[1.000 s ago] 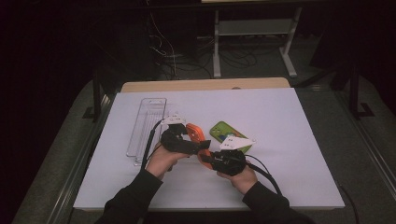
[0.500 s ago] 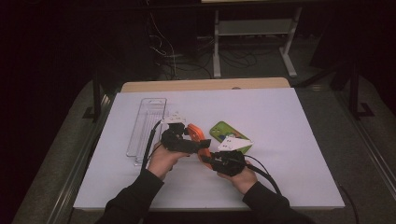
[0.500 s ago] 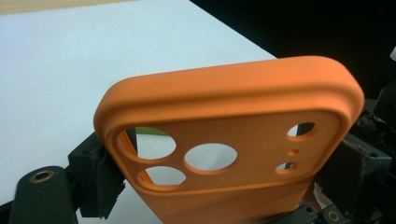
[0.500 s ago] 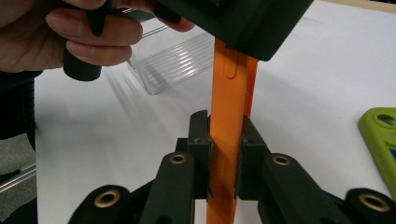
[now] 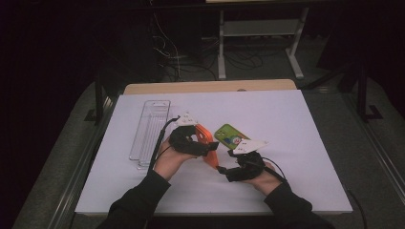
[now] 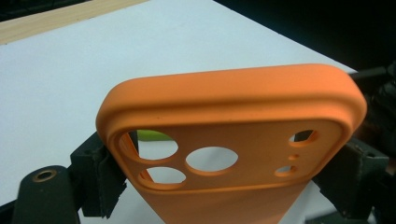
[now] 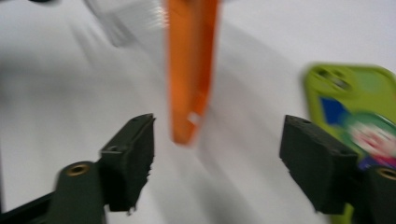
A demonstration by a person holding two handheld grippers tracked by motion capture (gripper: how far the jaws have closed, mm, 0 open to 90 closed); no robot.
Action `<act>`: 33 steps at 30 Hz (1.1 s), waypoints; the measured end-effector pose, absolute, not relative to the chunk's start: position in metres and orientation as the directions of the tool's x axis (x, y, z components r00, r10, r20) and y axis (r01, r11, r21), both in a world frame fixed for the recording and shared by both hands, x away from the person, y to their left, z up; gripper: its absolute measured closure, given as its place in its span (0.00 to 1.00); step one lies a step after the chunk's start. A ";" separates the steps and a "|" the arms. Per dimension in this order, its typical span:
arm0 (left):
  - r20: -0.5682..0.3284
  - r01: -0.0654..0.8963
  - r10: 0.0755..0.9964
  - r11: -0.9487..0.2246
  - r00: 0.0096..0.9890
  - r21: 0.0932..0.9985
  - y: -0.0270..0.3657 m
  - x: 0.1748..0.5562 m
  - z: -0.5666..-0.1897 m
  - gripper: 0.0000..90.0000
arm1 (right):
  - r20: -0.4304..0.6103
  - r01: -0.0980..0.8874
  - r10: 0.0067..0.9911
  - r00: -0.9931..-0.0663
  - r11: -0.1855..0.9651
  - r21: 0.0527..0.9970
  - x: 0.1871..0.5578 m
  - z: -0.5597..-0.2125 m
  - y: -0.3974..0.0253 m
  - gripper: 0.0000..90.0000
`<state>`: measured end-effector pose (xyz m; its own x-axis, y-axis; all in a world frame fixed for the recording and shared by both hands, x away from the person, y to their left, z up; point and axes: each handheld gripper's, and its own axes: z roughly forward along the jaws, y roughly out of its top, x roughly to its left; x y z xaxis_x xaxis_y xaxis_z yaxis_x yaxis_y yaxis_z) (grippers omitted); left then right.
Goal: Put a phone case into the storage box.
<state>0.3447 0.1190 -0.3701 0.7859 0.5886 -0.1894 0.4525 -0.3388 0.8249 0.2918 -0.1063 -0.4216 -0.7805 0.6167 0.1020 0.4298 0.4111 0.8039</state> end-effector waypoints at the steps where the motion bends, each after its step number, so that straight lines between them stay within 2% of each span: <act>1: -0.189 0.453 0.589 -0.339 0.786 0.825 0.119 0.345 -0.370 0.16 | 0.102 0.430 0.617 -0.781 0.411 0.804 0.292 -0.422 -0.106 0.27; 2: -0.187 0.451 0.592 -0.336 0.784 0.827 0.118 0.346 -0.370 0.16 | 0.097 0.439 0.630 -0.770 0.413 0.798 0.292 -0.422 -0.112 0.25; 3: -0.186 0.457 0.598 -0.339 0.780 0.822 0.117 0.347 -0.370 0.16 | 0.093 0.446 0.649 -0.755 0.405 0.798 0.292 -0.423 -0.122 0.18; 7: -0.180 0.459 0.606 -0.343 0.775 0.819 0.117 0.350 -0.367 0.16 | 0.099 0.467 0.673 -0.733 0.393 0.792 0.291 -0.424 -0.137 0.14; 12: -0.162 0.454 0.623 -0.344 0.765 0.822 0.125 0.358 -0.354 0.16 | 0.073 0.471 0.702 -0.709 0.394 0.789 0.286 -0.426 -0.162 0.01; 21: -0.144 0.453 0.659 -0.327 0.738 0.829 0.140 0.375 -0.327 0.16 | 0.075 0.489 0.719 -0.691 0.389 0.780 0.279 -0.432 -0.183 0.00; 25: -0.150 0.458 0.673 -0.306 0.724 0.834 0.147 0.382 -0.318 0.16 | 0.084 0.487 0.715 -0.694 0.381 0.786 0.279 -0.434 -0.186 0.00; 33: -0.107 0.458 0.737 -0.293 0.667 0.839 0.174 0.407 -0.291 0.16 | 0.089 0.499 0.716 -0.692 0.386 0.776 0.279 -0.438 -0.185 0.00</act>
